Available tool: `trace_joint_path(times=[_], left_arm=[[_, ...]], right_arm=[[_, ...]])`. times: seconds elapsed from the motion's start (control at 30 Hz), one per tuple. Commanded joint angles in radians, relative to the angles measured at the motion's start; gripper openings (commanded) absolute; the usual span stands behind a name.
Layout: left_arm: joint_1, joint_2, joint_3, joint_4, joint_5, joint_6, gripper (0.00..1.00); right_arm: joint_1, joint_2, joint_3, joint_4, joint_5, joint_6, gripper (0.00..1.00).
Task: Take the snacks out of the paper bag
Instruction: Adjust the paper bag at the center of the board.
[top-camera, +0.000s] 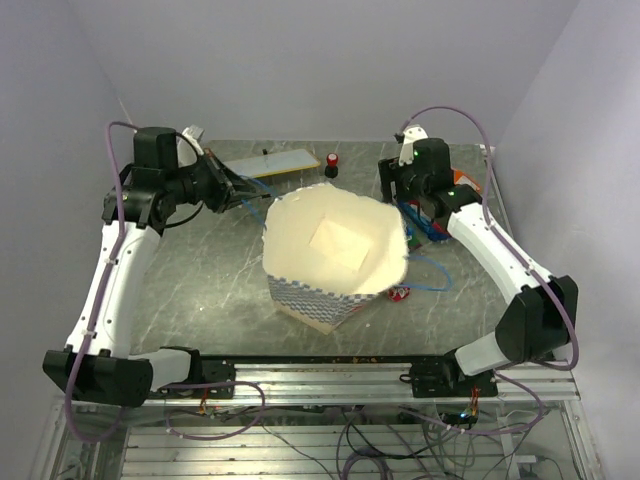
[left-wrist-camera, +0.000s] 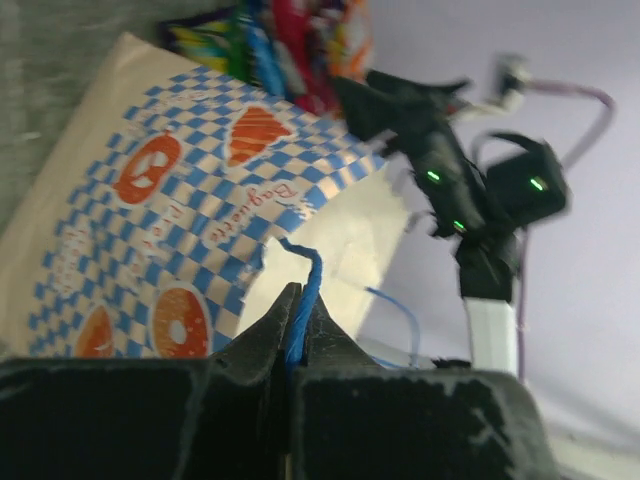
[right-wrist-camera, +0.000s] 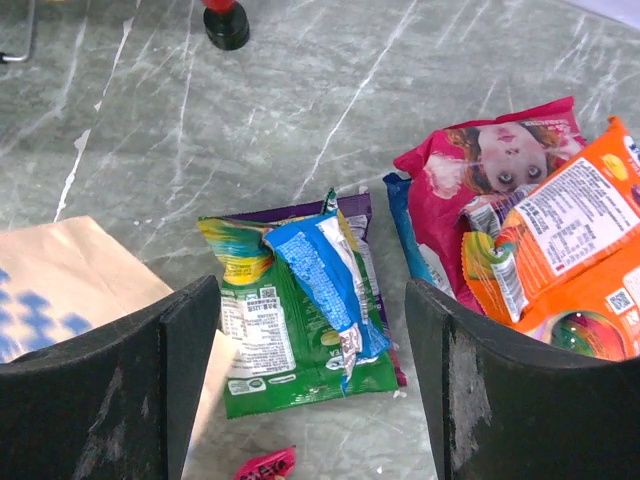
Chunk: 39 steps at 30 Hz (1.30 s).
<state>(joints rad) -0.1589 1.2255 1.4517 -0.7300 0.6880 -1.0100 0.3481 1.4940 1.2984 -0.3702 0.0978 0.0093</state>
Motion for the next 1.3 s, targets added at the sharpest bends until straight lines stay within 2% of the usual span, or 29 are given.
trace_joint_path(times=[0.0,0.17,0.43,0.5,0.63,0.77,0.83,0.9,1.07,1.27], left_arm=[[0.09,-0.008,0.001,-0.18,-0.059,0.166,0.07],[0.117,0.01,0.025,-0.285,-0.135,0.282,0.07],[0.135,0.014,0.058,-0.359,-0.192,0.358,0.1],[0.135,0.013,0.068,-0.371,-0.195,0.37,0.17],[0.135,0.011,0.083,-0.38,-0.189,0.385,0.41],[0.136,0.011,0.091,-0.375,-0.172,0.394,0.72],[0.136,0.007,0.105,-0.384,-0.178,0.402,0.88],[0.137,0.003,0.127,-0.403,-0.201,0.419,0.99],[0.137,-0.003,0.193,-0.483,-0.292,0.472,1.0],[0.136,-0.02,0.258,-0.544,-0.357,0.499,1.0]], right_arm=[[-0.006,-0.06,-0.036,0.021,0.034,0.0,0.75],[-0.005,-0.091,-0.055,0.016,0.035,0.013,0.75],[-0.005,-0.117,-0.068,0.002,0.025,0.049,0.75],[-0.006,-0.122,-0.067,-0.003,0.026,0.057,0.76],[-0.005,-0.126,-0.043,-0.03,0.034,0.071,0.8],[-0.006,-0.118,-0.009,-0.067,0.044,0.082,0.99],[-0.006,-0.123,0.004,-0.076,0.063,0.1,1.0],[-0.005,-0.138,0.009,-0.069,0.095,0.135,1.0],[-0.005,-0.166,0.046,-0.076,0.182,0.308,1.0],[-0.004,-0.213,0.098,-0.095,0.158,0.425,1.0]])
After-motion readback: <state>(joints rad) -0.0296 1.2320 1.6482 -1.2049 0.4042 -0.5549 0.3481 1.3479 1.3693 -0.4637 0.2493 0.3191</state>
